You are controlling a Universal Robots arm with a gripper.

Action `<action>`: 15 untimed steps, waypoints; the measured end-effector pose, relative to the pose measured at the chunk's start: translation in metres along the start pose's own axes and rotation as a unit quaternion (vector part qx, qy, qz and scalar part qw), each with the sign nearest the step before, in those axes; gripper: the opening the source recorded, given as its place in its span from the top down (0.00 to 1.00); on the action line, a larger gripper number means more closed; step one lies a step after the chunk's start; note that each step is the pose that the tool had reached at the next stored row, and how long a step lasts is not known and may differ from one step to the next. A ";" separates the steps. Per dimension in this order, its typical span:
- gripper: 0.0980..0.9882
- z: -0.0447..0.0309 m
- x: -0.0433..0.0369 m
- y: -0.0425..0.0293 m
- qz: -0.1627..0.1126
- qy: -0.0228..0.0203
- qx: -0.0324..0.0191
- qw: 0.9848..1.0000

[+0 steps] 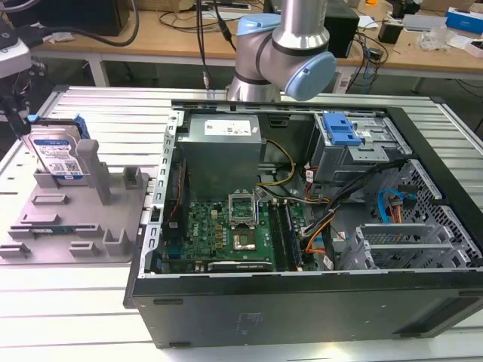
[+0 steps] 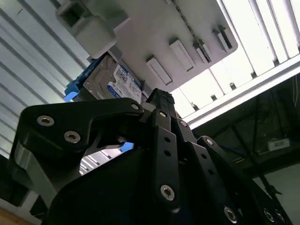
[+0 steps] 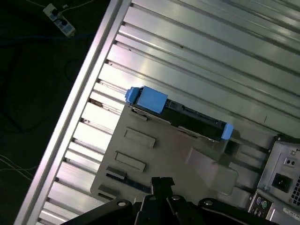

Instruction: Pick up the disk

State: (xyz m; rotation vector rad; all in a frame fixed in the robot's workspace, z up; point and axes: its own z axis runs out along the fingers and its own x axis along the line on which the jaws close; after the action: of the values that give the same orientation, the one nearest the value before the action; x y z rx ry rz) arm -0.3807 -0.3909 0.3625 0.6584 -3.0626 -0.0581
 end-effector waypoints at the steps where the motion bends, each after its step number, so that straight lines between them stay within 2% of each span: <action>1: 0.99 0.0003 0.0000 0.0000 -0.018 0.001 0.000 1.000; 3: 0.99 0.0008 0.0000 0.0000 -0.058 0.002 0.000 0.998; 5: 0.99 0.0012 0.0000 -0.0001 -0.104 0.004 0.000 0.995; 7: 0.99 0.0014 0.0000 -0.0001 -0.125 0.004 0.000 0.992; 9: 0.99 0.0016 0.0000 -0.0001 -0.147 0.005 0.000 0.989; 11: 0.99 0.0018 0.0000 -0.0001 -0.169 0.006 0.000 0.986; 12: 0.99 0.0020 0.0000 -0.0001 -0.186 0.006 0.000 0.983; 15: 0.99 0.0022 0.0000 -0.0001 -0.212 0.007 0.001 0.977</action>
State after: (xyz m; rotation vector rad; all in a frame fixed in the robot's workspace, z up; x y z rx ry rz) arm -0.3807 -0.3909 0.3603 1.2910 -2.8477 -0.0532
